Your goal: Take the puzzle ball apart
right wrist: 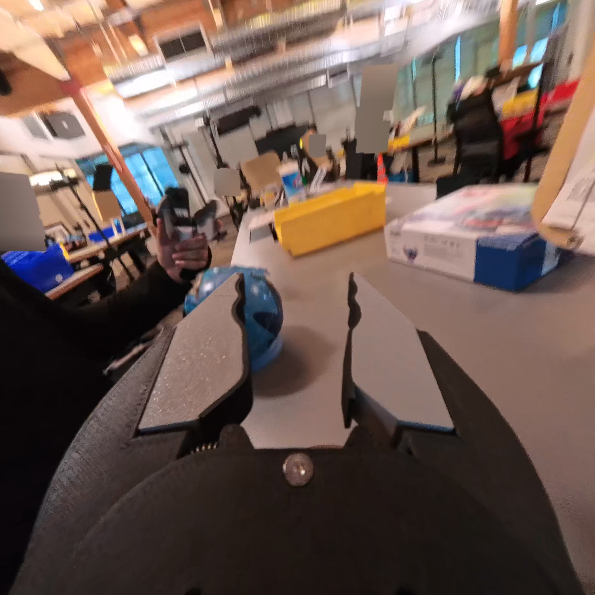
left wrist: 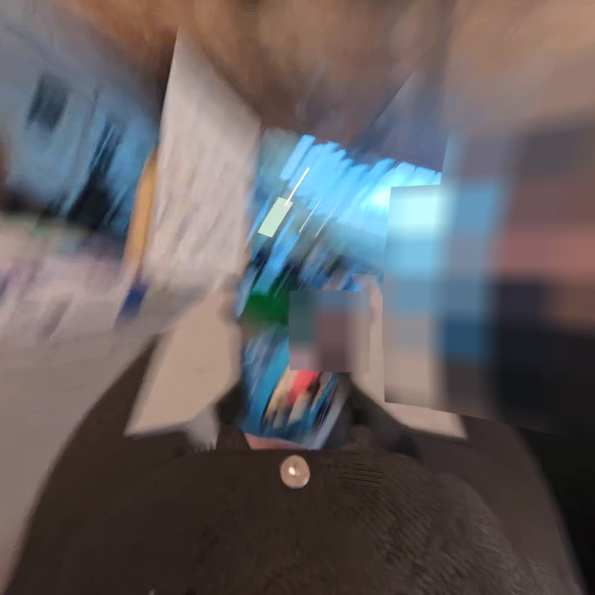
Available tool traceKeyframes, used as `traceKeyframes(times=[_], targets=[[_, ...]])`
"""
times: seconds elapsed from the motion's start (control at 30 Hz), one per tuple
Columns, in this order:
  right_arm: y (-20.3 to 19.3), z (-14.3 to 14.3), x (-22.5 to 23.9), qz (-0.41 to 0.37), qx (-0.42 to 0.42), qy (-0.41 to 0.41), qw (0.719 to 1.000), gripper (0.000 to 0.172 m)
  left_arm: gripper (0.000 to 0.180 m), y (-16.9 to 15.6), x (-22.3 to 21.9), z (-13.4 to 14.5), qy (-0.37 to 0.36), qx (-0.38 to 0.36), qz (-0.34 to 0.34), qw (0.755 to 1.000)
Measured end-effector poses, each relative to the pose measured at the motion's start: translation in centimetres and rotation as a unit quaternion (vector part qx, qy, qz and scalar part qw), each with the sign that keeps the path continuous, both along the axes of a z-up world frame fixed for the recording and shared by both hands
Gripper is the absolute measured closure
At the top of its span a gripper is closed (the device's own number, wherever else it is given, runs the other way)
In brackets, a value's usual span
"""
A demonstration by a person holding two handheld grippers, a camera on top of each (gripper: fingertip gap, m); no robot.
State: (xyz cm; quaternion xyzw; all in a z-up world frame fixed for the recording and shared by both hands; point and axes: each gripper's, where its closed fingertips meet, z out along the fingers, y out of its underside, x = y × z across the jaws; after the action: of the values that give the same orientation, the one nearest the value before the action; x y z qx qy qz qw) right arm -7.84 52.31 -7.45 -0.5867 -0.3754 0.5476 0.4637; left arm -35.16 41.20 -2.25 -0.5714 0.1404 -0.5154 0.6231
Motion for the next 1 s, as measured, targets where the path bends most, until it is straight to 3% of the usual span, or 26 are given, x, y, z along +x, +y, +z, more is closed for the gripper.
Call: traceKeyframes(times=[0.03,0.07,0.13,0.23,0.37,0.53,0.7,0.83,1.0], targets=[[-0.7,-1.6,-0.7,0.019,-0.012,-0.034,0.999,0.106,0.064,0.7,2.0,-3.8,0.086,-0.070,0.024,0.994],[-1.4,-3.0,-1.4,0.033,-0.018,-0.068,0.997,0.104,0.058,0.3,3.6,-7.0,0.147,-0.109,0.037,0.982],[-2.2,-5.0,-2.4,0.031,0.000,-0.104,0.994,0.102,0.052,-0.5,5.5,-10.5,0.213,-0.136,0.085,0.964],[-3.3,-7.4,-2.9,0.036,0.028,-0.148,0.988,0.103,0.054,-1.7,7.7,-11.8,0.255,-0.110,0.106,0.955],[-1.6,-10.4,-1.2,-0.023,0.067,-0.230,0.971,0.105,0.056,-0.7,8.3,-12.2,0.292,-0.073,0.121,0.946],[-1.3,-9.0,1.1,-0.077,0.090,-0.190,0.975,0.106,0.056,0.1,9.2,-13.8,0.323,-0.066,0.109,0.938],[-1.0,-8.3,3.0,-0.117,0.095,-0.178,0.972,0.107,0.059,-0.4,8.2,-16.5,0.403,-0.066,0.110,0.906],[-1.0,-8.5,3.1,-0.112,0.087,-0.183,0.973,0.108,0.061,-0.2,6.0,-17.6,0.415,-0.074,0.108,0.900],[-2.2,-10.0,1.9,-0.050,0.073,-0.219,0.972,0.104,0.063,0.5,5.6,-18.2,0.431,-0.076,0.081,0.896]])
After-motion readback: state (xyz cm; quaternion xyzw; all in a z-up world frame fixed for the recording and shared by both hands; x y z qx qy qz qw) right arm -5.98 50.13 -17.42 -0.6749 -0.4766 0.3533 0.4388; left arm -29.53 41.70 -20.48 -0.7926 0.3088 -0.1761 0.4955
